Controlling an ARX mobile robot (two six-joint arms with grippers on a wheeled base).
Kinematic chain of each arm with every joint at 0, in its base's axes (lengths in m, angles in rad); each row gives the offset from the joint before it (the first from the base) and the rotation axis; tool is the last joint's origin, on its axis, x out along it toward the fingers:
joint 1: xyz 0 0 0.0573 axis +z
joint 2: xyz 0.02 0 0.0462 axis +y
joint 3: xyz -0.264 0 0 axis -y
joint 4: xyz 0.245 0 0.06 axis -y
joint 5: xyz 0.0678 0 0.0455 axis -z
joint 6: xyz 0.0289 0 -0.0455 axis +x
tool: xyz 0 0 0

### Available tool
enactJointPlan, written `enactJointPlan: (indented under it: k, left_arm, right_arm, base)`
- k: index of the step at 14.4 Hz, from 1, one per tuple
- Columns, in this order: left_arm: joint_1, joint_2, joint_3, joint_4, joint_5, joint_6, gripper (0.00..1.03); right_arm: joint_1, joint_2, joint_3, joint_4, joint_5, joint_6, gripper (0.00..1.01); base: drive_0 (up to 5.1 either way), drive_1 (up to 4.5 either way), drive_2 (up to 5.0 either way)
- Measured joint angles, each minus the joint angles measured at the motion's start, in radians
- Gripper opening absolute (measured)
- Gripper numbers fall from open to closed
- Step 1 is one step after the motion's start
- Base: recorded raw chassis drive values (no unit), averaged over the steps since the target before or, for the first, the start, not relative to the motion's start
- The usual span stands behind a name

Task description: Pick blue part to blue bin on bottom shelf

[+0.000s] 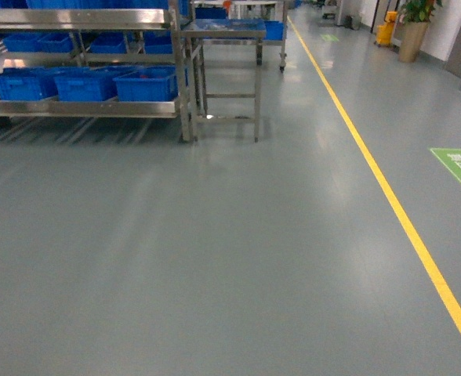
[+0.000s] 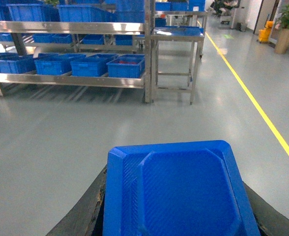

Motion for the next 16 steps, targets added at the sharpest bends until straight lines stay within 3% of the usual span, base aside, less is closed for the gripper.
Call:
enactJointPlan:
  k: [16]
  left_arm:
    - [0.000, -0.001, 0.000, 0.002, 0.001, 0.000, 0.44]
  right_arm:
    - [0.000, 0.000, 0.000, -0.005, 0.001, 0.000, 0.98]
  base:
    - [0.0, 4.02, -4.0]
